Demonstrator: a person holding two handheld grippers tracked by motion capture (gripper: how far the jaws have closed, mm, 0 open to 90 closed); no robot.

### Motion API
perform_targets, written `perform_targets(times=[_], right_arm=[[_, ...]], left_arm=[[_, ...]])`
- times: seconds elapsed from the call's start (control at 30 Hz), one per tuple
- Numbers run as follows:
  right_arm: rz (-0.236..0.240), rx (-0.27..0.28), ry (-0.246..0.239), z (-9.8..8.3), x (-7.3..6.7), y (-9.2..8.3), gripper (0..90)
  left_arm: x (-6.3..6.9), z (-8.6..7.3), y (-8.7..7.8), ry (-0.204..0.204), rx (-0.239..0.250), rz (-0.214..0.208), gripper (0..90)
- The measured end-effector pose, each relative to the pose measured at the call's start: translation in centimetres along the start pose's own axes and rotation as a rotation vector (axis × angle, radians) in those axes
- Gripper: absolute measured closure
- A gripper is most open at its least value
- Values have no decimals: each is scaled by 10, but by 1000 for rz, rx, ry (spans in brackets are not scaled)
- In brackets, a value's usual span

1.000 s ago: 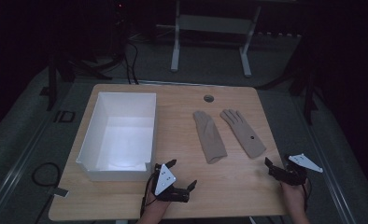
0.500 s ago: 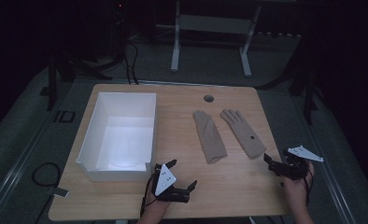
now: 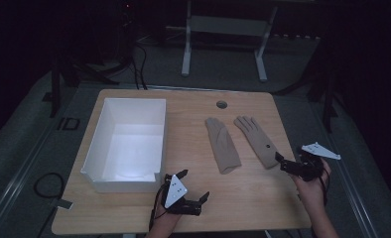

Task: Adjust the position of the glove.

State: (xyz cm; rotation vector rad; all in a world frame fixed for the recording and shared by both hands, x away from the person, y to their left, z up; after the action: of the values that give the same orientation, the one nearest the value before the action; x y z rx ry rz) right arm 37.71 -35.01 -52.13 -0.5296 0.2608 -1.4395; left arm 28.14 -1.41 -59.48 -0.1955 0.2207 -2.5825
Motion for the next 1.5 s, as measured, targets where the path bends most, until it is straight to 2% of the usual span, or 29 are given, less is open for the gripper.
perform_targets(times=[0.37, 0.5, 0.87, 1.1, 1.3, 1.5], right_arm=[[29, 23, -37, 34, -19, 0, 131], [45, 31, -33, 45, -27, 2, 139], [96, 41, -63, 70, -57, 12, 196], [163, 31, -83, 75, -84, 24, 280], [198, 4, -99, 72, -105, 38, 344], [215, -32, -119, 65, -123, 59, 367]], left_arm=[[0, 0, 0, 0, 2, -2, 3], [0, 0, 0, -1, 1, -3, 3], [0, 0, 0, -5, 0, -8, 3], [1, 0, 0, -4, 0, -11, 3], [1, 0, 0, -2, -1, -15, 3], [1, 0, 0, -3, 0, -18, 3]])
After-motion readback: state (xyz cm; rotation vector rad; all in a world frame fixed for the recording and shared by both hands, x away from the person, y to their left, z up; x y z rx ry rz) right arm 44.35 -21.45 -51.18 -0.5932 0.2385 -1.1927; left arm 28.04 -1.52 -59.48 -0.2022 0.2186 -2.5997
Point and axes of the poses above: each handheld gripper's, and its own axes: y roughly forward along the jaws, z roughly out of its top, x roughly to its right, the point moved 7 cm from there along y, roughly forward along the jaws, and after that the axes turned 13 degrees about -z, right-handed, at the moved point
